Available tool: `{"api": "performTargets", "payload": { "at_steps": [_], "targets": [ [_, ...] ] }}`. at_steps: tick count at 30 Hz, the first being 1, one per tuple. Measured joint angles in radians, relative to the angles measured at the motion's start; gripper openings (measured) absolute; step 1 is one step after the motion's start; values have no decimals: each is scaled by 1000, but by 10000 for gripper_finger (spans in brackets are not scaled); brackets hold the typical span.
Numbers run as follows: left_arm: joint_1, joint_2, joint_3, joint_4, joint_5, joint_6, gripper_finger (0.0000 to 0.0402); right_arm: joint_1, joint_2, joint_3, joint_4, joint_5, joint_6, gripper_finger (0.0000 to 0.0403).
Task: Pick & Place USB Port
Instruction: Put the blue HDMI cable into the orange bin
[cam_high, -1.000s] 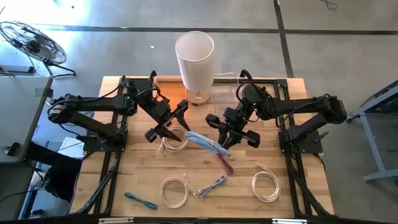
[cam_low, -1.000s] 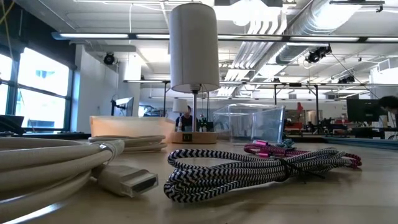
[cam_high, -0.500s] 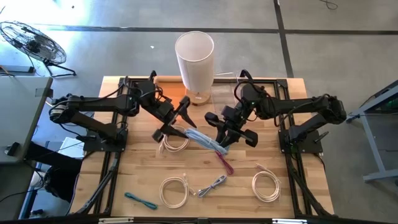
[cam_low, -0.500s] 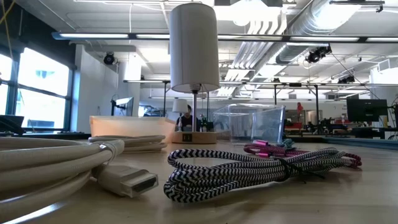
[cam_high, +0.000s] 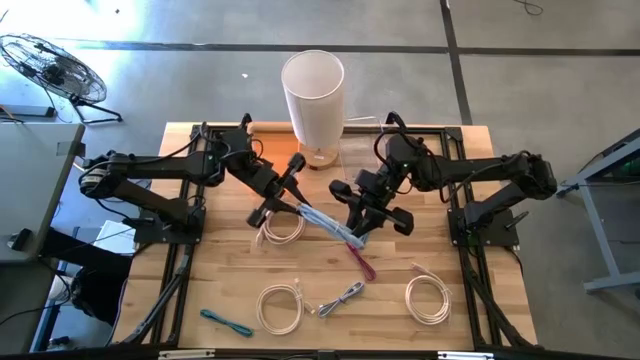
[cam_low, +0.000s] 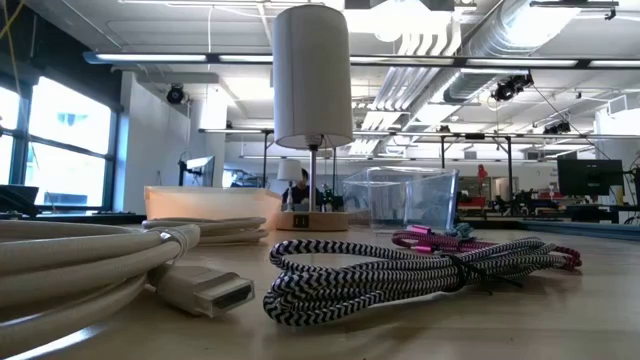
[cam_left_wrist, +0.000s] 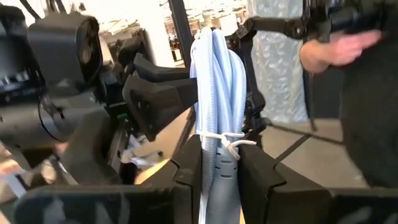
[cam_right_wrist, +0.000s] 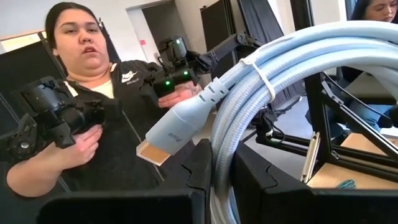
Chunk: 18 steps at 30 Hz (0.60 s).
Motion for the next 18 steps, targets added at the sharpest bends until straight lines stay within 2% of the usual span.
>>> {"api": "performTargets", "payload": {
  "at_steps": [3,12,16,18],
  "targets": [
    [0,0,0,-1,9,15,64,-4,0,0,-1,24,6,40],
    [1,-24,0,-21,27,32,64,-13,-3,0,1,98,27,140],
    [-1,-83,-1,-112,31,39,64,-40,-8,0,1,110,26,159],
    [-2,-140,-1,-192,-13,71,64,-67,-10,0,1,134,38,159]
  ]
}}
